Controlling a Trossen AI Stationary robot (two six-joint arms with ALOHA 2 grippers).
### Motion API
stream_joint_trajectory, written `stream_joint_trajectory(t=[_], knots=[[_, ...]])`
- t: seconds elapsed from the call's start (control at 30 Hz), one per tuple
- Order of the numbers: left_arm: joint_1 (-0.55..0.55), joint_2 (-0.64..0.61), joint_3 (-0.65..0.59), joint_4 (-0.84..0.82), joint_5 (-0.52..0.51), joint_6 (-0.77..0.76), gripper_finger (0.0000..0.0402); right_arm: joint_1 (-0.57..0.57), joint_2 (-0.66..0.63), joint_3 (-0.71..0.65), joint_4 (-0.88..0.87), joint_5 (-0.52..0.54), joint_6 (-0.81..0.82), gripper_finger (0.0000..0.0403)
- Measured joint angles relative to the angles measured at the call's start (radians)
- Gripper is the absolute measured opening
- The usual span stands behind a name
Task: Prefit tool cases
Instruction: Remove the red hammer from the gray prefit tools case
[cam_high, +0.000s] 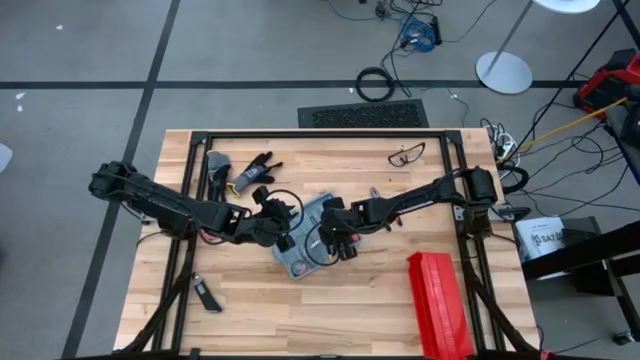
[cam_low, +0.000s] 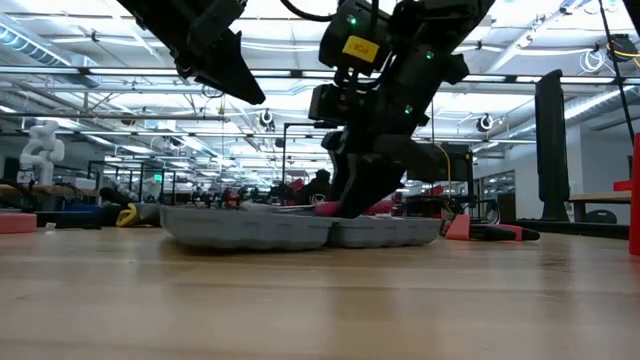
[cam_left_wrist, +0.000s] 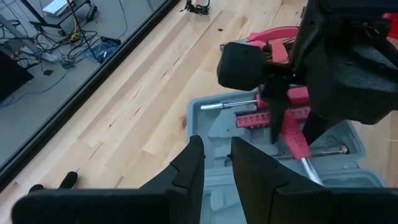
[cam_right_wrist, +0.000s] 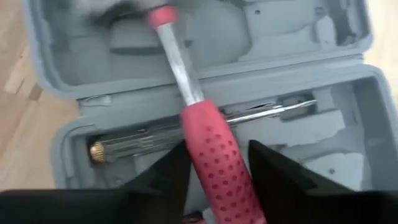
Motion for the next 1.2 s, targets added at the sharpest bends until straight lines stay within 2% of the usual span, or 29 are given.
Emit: stream_joint_trajectory(t=[0.07, 0.3, 0.47, 0.6, 0.67, 0.73, 0.87, 0.97, 1.07, 1.1, 1.2], knots=[[0.000, 0.000, 0.000, 0.000, -0.001, 0.000, 0.0086, 0.001, -0.006, -0.001, -0.020, 0.007, 0.001, 0.0074], [0.000, 0.000, 0.000, 0.000, -0.004, 0.000, 0.0086, 0.029, -0.035, -0.005, -0.063, 0.037, 0.002, 0.0062], [0.000, 0.000, 0.000, -0.003, -0.010, 0.002, 0.0086, 0.044, -0.147, -0.004, -0.142, 0.146, 0.057, 0.0058], [0.000, 0.000, 0.000, -0.007, -0.010, 0.017, 0.0086, -0.020, -0.248, -0.010, -0.318, 0.298, 0.170, 0.0057], [0.000, 0.000, 0.000, -0.007, -0.010, 0.025, 0.0086, -0.084, -0.287, -0.035, -0.353, 0.310, 0.238, 0.0057], [0.000, 0.000, 0.000, -0.007, -0.010, 0.025, 0.0086, -0.153, -0.308, -0.074, -0.341, 0.298, 0.299, 0.0057], [0.000, 0.000, 0.000, -0.006, -0.010, 0.026, 0.0086, -0.284, -0.296, -0.144, -0.221, 0.204, 0.338, 0.0057], [0.000, 0.000, 0.000, -0.004, -0.010, 0.026, 0.0086, -0.342, -0.260, -0.184, -0.117, 0.118, 0.339, 0.0057], [0.000, 0.000, 0.000, -0.004, -0.010, 0.026, 0.0086, -0.373, -0.236, -0.192, -0.088, 0.002, 0.355, 0.0059], [0.000, 0.000, 0.000, -0.004, -0.010, 0.026, 0.0086, -0.377, -0.236, -0.192, -0.085, -0.009, 0.368, 0.0070], [0.000, 0.000, 0.000, -0.004, -0.010, 0.026, 0.0086, -0.378, -0.248, -0.190, -0.109, -0.028, 0.403, 0.0134]])
